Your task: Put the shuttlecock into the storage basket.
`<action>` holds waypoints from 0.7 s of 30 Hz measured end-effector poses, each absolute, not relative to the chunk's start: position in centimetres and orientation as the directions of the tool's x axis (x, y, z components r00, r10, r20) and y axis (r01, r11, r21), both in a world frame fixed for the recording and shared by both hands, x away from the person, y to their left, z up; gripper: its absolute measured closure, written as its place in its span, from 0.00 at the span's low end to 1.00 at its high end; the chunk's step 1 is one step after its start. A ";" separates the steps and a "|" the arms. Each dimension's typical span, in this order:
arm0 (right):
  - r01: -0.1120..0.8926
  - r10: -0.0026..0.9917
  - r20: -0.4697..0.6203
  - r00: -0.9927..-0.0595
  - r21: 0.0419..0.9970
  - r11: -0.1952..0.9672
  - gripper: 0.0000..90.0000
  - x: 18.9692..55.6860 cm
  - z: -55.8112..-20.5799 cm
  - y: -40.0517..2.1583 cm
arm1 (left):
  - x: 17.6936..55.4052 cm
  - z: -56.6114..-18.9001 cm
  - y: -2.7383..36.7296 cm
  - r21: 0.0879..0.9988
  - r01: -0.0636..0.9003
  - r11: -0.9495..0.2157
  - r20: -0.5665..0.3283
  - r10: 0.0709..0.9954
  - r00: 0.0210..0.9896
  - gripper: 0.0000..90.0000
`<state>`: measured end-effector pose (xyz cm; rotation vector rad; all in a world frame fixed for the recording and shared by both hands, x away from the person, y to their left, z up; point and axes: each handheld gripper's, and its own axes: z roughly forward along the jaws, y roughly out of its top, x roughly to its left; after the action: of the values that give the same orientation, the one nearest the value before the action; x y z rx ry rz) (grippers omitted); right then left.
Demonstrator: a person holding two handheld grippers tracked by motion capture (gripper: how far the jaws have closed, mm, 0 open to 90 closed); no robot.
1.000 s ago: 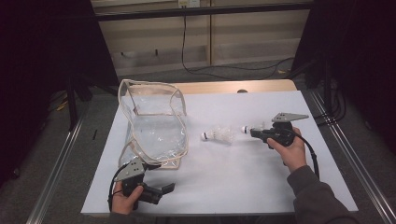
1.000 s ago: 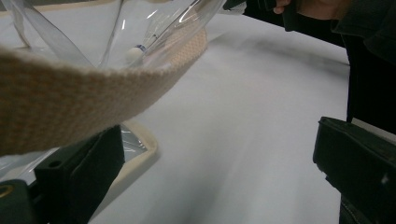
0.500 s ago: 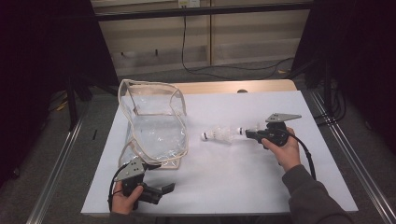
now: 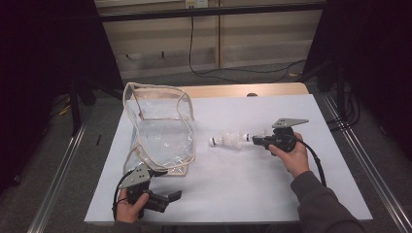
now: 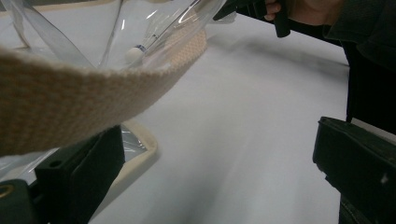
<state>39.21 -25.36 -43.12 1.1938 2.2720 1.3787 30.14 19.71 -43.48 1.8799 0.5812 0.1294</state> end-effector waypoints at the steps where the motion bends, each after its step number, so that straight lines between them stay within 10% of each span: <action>1: 0.524 0.737 0.207 -0.644 0.821 0.227 0.98 39.2 -43.1 -25.3 | 30.1 -43.5 19.7 0.904 0.331 -0.270 -0.185 0.451 0.873 0.02; 21: 0.522 0.720 0.205 -0.663 0.816 0.248 0.98 39.8 -43.4 -23.8 | 30.2 -43.5 19.7 0.905 0.330 -0.269 -0.185 0.450 0.874 0.03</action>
<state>39.84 -23.85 -43.41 1.1682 2.3056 1.3783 30.15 19.74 -43.48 1.8787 0.5805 0.1284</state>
